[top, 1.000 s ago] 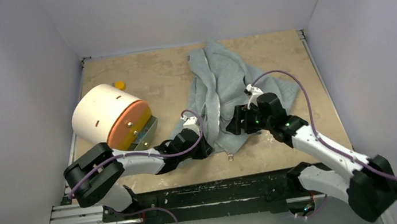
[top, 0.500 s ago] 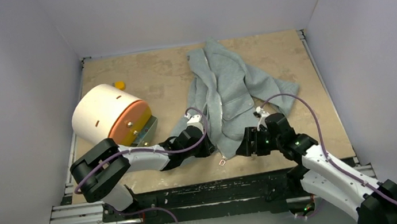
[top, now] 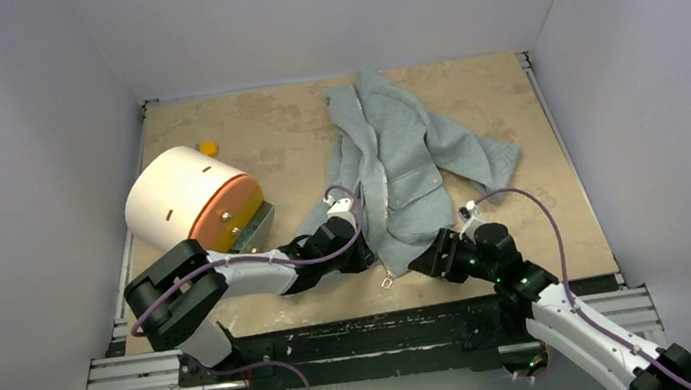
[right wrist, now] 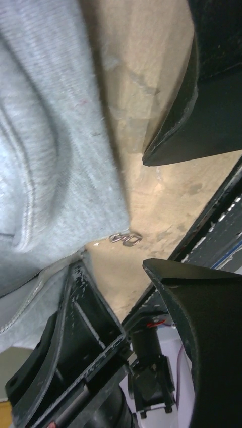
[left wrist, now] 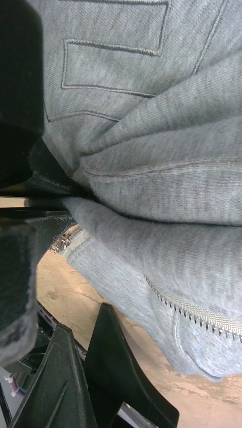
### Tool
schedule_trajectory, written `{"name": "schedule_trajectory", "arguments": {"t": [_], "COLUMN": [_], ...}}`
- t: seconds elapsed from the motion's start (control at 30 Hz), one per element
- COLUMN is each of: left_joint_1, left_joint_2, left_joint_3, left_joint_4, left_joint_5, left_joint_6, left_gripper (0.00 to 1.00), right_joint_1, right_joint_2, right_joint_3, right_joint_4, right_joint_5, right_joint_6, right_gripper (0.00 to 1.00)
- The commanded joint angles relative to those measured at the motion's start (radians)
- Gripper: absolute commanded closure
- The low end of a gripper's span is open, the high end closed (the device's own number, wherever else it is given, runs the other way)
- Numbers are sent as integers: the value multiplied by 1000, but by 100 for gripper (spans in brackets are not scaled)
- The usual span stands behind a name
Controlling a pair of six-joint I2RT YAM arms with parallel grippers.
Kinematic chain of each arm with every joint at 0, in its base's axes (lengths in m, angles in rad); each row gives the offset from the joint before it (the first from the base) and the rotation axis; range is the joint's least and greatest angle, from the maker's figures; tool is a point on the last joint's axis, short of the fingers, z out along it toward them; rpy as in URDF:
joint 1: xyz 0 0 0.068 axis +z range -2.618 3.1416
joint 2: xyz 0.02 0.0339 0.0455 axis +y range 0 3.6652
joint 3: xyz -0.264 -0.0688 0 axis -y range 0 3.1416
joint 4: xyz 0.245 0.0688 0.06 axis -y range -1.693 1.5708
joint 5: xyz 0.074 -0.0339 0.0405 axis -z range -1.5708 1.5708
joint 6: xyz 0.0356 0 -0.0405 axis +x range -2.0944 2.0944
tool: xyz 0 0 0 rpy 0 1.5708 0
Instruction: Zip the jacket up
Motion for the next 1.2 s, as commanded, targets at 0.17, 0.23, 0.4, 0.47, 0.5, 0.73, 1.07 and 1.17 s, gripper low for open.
{"name": "schedule_trajectory", "arguments": {"t": [0.17, 0.23, 0.4, 0.47, 0.5, 0.73, 1.07, 1.17], "left_joint_1": [8, 8, 7, 8, 8, 8, 8, 8], "left_joint_2": [51, 68, 88, 92, 95, 103, 105, 112], "left_joint_3": [31, 33, 36, 39, 40, 41, 41, 42], "left_joint_4": [-8, 0, 9, 11, 11, 10, 2, 3], "left_joint_5": [-25, -18, -7, -7, -7, -7, -5, -3], "left_joint_6": [33, 33, 34, 35, 37, 40, 39, 39], "left_gripper": [100, 100, 100, 100, 100, 100, 100, 100], "right_joint_1": [0, -1, -1, -1, -1, 0, 0, 0], "right_joint_2": [185, 188, 176, 185, 194, 327, 577, 617], "right_joint_3": [-113, -124, -128, -129, -131, -97, -73, -102], "right_joint_4": [358, 394, 478, 521, 538, 577, 613, 741], "right_joint_5": [21, 27, 7, -26, -41, -69, -54, -85], "right_joint_6": [26, 36, -1, -32, -44, -81, 0, 20], "right_gripper": [28, 28, 28, 29, 29, 33, 32, 31]}}
